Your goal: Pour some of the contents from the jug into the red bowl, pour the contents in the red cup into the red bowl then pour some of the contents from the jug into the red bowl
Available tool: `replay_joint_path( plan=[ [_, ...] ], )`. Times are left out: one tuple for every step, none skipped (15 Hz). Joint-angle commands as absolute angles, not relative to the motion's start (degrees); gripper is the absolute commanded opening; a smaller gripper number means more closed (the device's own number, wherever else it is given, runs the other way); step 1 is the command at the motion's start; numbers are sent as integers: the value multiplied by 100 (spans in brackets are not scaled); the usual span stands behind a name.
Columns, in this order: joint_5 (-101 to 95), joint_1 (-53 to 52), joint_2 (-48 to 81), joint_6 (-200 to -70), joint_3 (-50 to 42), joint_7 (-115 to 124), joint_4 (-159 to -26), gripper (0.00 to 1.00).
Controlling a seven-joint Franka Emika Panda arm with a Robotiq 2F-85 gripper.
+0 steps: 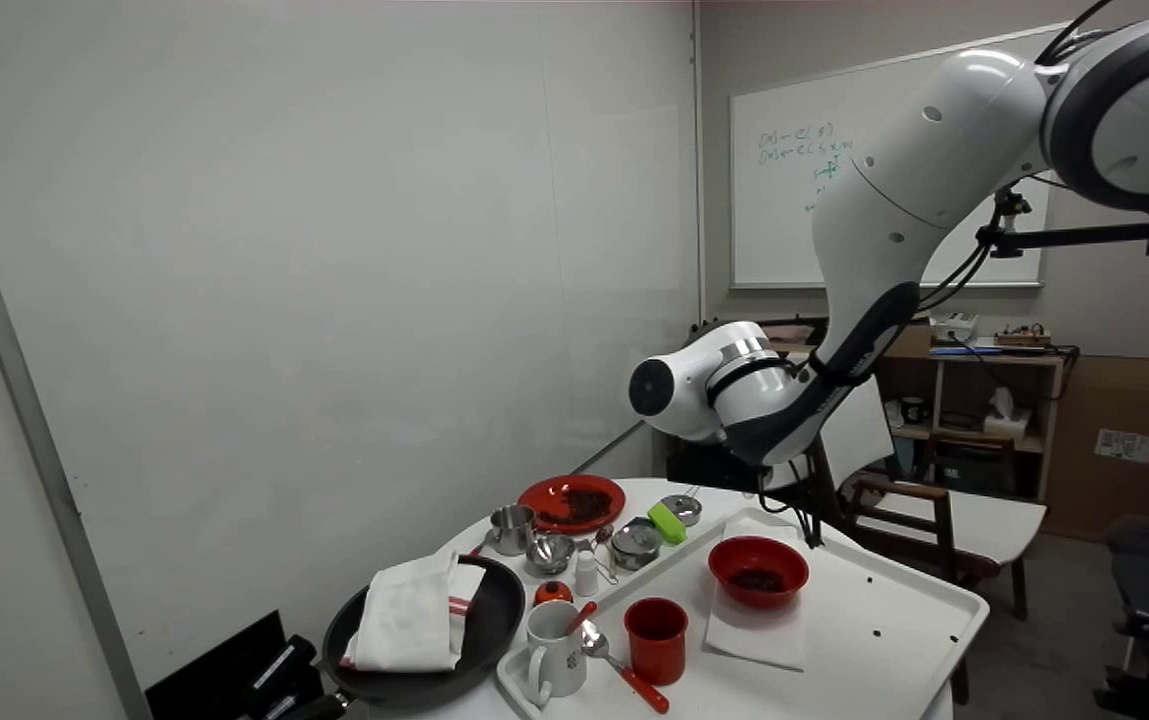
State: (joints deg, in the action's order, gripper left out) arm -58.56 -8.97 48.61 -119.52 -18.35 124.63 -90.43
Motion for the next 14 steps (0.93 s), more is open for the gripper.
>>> replay_joint_path(
  plan=[
    [-6172,-743,5016,-11607,-1664,12791,-8768,10],
    [-6203,-718,5045,-11508,-1634,12820,-8732,10],
    [-6245,-702,5099,-11402,-1611,12839,-8672,10],
    [-6284,-685,5144,-11310,-1586,12850,-8624,10],
    [-6329,-672,5215,-11203,-1567,12861,-8551,10],
    [-6373,-658,5269,-11111,-1542,12853,-8492,10],
    [-6425,-650,5323,-11019,-1523,12843,-8431,9],
    [-6470,-641,5380,-10929,-1500,12816,-8365,9],
    [-6524,-642,5438,-10826,-1483,12801,-8304,10],
    [-6565,-638,5489,-10725,-1463,12783,-8241,9],
    [-6612,-646,5548,-10600,-1453,12776,-8174,9],
    [-6641,-643,5594,-10483,-1434,12780,-8111,9],
    [-6705,-655,5642,-10369,-1433,12777,-8049,9],
    [-6759,-659,5689,-10254,-1424,12766,-7985,9]
  ],
)
